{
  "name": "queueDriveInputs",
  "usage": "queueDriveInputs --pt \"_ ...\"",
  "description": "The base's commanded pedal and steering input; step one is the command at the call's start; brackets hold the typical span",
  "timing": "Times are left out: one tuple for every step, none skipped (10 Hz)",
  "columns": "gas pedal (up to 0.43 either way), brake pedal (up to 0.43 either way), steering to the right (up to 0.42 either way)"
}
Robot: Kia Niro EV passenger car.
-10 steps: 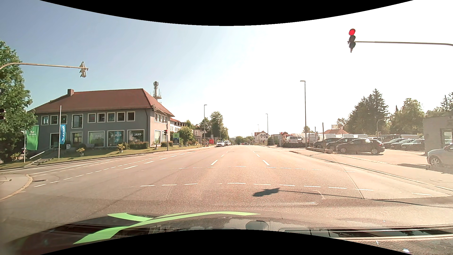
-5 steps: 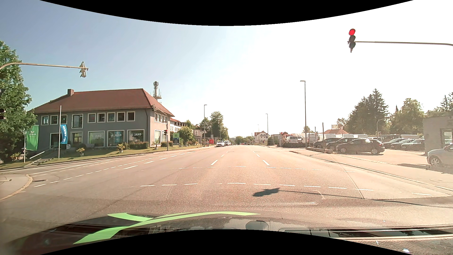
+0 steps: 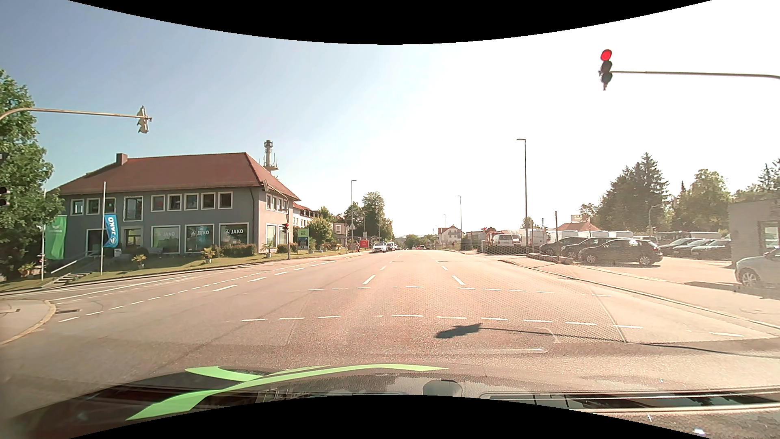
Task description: Follow the waypoints while adhering to traffic rules and regulations
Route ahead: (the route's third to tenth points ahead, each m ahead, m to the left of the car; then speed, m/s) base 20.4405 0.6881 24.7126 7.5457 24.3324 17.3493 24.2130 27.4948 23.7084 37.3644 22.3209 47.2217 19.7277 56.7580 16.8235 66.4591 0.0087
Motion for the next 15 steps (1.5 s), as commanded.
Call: queueDriveInputs --pt "0.000 0.274 -0.005" --pt "0.000 0.274 -0.005" --pt "0.000 0.274 -0.005" --pt "0.000 0.274 -0.005" --pt "0.000 0.274 -0.005" --pt "0.000 0.274 -0.005" --pt "0.000 0.274 -0.005" --pt "0.000 0.274 -0.005" --pt "0.000 0.274 -0.005" --pt "0.000 0.274 -0.005" --pt "0.000 0.274 -0.005" --pt "0.000 0.274 -0.005" --pt "0.000 0.274 -0.005" --pt "0.000 0.274 -0.005" --pt "0.000 0.274 -0.005"
